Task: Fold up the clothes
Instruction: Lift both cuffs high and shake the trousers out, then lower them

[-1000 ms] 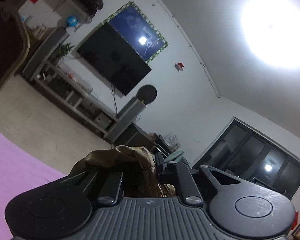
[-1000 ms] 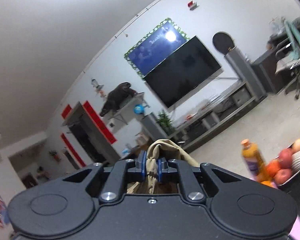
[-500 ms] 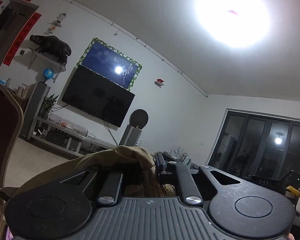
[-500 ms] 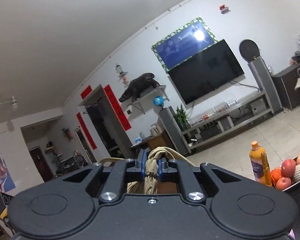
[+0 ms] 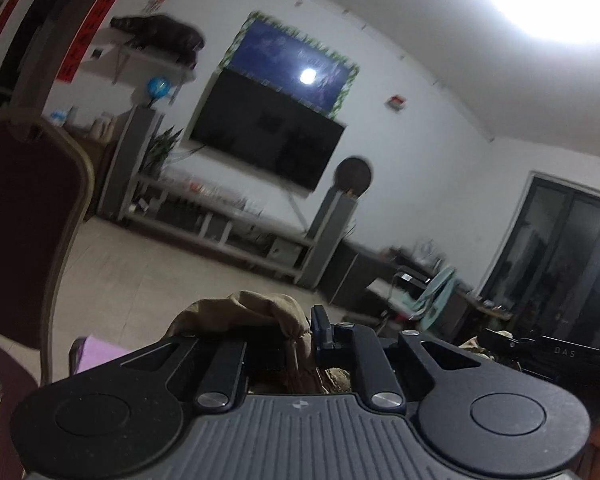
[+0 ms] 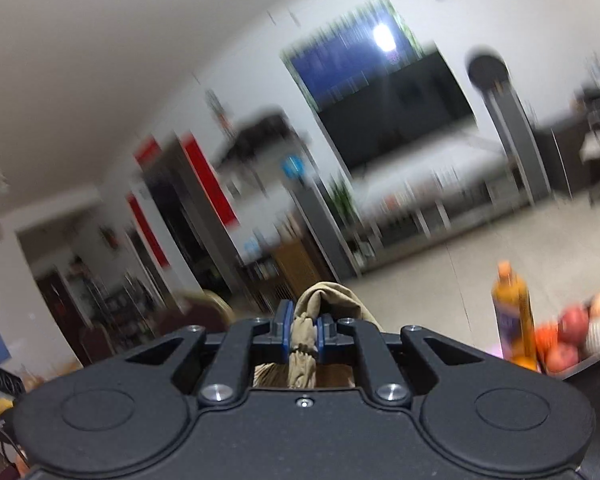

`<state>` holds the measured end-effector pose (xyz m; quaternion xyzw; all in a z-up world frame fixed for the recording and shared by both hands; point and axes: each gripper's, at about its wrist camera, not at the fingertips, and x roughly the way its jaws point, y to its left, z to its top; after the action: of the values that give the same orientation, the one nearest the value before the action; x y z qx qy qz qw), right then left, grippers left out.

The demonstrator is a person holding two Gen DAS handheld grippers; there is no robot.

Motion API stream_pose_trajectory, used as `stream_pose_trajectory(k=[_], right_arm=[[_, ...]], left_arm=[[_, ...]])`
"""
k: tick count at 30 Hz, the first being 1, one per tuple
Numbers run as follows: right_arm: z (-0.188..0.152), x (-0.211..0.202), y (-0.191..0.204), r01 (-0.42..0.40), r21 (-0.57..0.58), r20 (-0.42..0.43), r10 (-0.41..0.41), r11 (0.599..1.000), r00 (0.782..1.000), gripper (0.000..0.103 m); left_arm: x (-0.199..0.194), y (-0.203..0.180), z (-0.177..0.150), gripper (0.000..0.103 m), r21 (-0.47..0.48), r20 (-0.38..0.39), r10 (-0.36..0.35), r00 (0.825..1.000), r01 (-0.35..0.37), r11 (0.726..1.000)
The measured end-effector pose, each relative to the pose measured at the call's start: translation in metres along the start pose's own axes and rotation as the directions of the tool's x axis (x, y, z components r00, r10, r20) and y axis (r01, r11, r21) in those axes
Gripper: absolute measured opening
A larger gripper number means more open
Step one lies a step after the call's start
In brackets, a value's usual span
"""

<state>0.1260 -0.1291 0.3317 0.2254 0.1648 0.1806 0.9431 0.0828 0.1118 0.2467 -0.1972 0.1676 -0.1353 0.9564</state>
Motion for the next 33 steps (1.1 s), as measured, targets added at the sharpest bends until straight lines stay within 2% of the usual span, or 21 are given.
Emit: stream_pose_trajectory(k=[2, 3, 5, 7, 9, 11, 12, 13, 15, 17, 19, 20, 21, 23, 26, 27, 30, 31, 33], right_arm=[[-0.004, 0.058, -0.02, 0.066, -0.001, -0.066, -0.065, 0.998, 0.996, 0.011], [-0.003, 0.082, -0.028, 0.098, -0.004, -0.078, -0.098, 0.995, 0.992, 0.011], [0.01, 0.105, -0.031, 0.111, -0.001, -0.035, -0.111, 0.994, 0.993, 0.011], [0.026, 0.092, -0.021, 0.066, -0.044, 0.073, -0.062, 0.997, 0.995, 0.011], [0.043, 0.071, -0.009, 0.017, -0.104, 0.178, 0.002, 0.994, 0.984, 0.011], [0.048, 0.043, -0.009, -0.032, -0.147, 0.242, 0.068, 0.989, 0.968, 0.012], [0.045, 0.032, -0.014, -0.049, -0.158, 0.25, 0.088, 0.986, 0.964, 0.012], [0.036, 0.026, -0.022, -0.065, -0.159, 0.237, 0.102, 0.985, 0.966, 0.012], [0.009, 0.019, -0.039, -0.072, -0.149, 0.186, 0.1, 0.986, 0.977, 0.012], [-0.033, 0.025, -0.062, -0.04, -0.124, 0.096, 0.052, 0.992, 0.994, 0.012], [-0.085, 0.035, -0.09, 0.01, -0.09, 0.005, -0.01, 0.996, 1.0, 0.012], [-0.115, 0.042, -0.104, 0.038, -0.075, -0.057, -0.042, 0.996, 0.997, 0.012], [-0.145, 0.051, -0.12, 0.074, -0.056, -0.124, -0.08, 0.996, 0.989, 0.012], [-0.209, 0.072, -0.154, 0.169, -0.009, -0.273, -0.165, 0.986, 0.948, 0.012], [-0.294, 0.092, -0.203, 0.3, 0.103, -0.449, -0.225, 0.948, 0.865, 0.012], [-0.313, 0.093, -0.214, 0.329, 0.133, -0.483, -0.229, 0.935, 0.845, 0.012], [-0.344, 0.09, -0.226, 0.375, 0.146, -0.54, -0.245, 0.915, 0.806, 0.012], [-0.346, 0.09, -0.225, 0.371, 0.145, -0.552, -0.236, 0.917, 0.8, 0.012], [-0.349, 0.084, -0.218, 0.361, 0.101, -0.543, -0.253, 0.927, 0.801, 0.012]], left_arm=[[0.054, 0.012, 0.005, 0.011, -0.025, -0.071, 0.083, 0.994, -0.085, 0.996], [0.072, 0.014, 0.012, 0.011, -0.027, -0.075, 0.108, 0.991, -0.111, 0.993], [0.078, 0.005, 0.035, 0.011, 0.004, 0.006, 0.104, 0.995, -0.104, 0.995], [0.057, -0.012, 0.056, 0.011, 0.044, 0.13, 0.04, 0.991, -0.046, 0.998], [0.029, -0.023, 0.064, 0.012, 0.084, 0.237, -0.04, 0.971, 0.02, 0.996], [0.009, -0.021, 0.057, 0.014, 0.098, 0.277, -0.107, 0.955, 0.083, 0.992], [0.004, -0.017, 0.048, 0.015, 0.093, 0.275, -0.128, 0.953, 0.107, 0.99], [0.002, -0.011, 0.036, 0.015, 0.082, 0.259, -0.137, 0.956, 0.119, 0.989], [0.008, 0.003, 0.0, 0.015, 0.052, 0.189, -0.117, 0.975, 0.109, 0.993], [0.029, 0.026, -0.051, 0.014, -0.015, 0.057, -0.074, 0.996, 0.075, 0.997], [0.053, 0.05, -0.104, 0.014, -0.082, -0.089, -0.033, 0.995, 0.026, 0.996], [0.066, 0.064, -0.133, 0.014, -0.113, -0.165, -0.003, 0.986, -0.016, 0.993], [0.081, 0.08, -0.165, 0.014, -0.141, -0.242, 0.034, 0.97, -0.07, 0.988], [0.108, 0.111, -0.223, 0.014, -0.167, -0.381, 0.096, 0.919, -0.17, 0.971], [0.126, 0.142, -0.284, 0.014, -0.206, -0.504, 0.135, 0.853, -0.271, 0.94], [0.128, 0.148, -0.296, 0.013, -0.206, -0.521, 0.144, 0.841, -0.288, 0.935], [0.128, 0.15, -0.301, 0.014, -0.152, -0.513, 0.179, 0.839, -0.294, 0.944], [0.128, 0.149, -0.297, 0.013, -0.139, -0.504, 0.188, 0.843, -0.294, 0.946], [0.128, 0.146, -0.283, 0.013, -0.155, -0.473, 0.186, 0.861, -0.289, 0.945]])
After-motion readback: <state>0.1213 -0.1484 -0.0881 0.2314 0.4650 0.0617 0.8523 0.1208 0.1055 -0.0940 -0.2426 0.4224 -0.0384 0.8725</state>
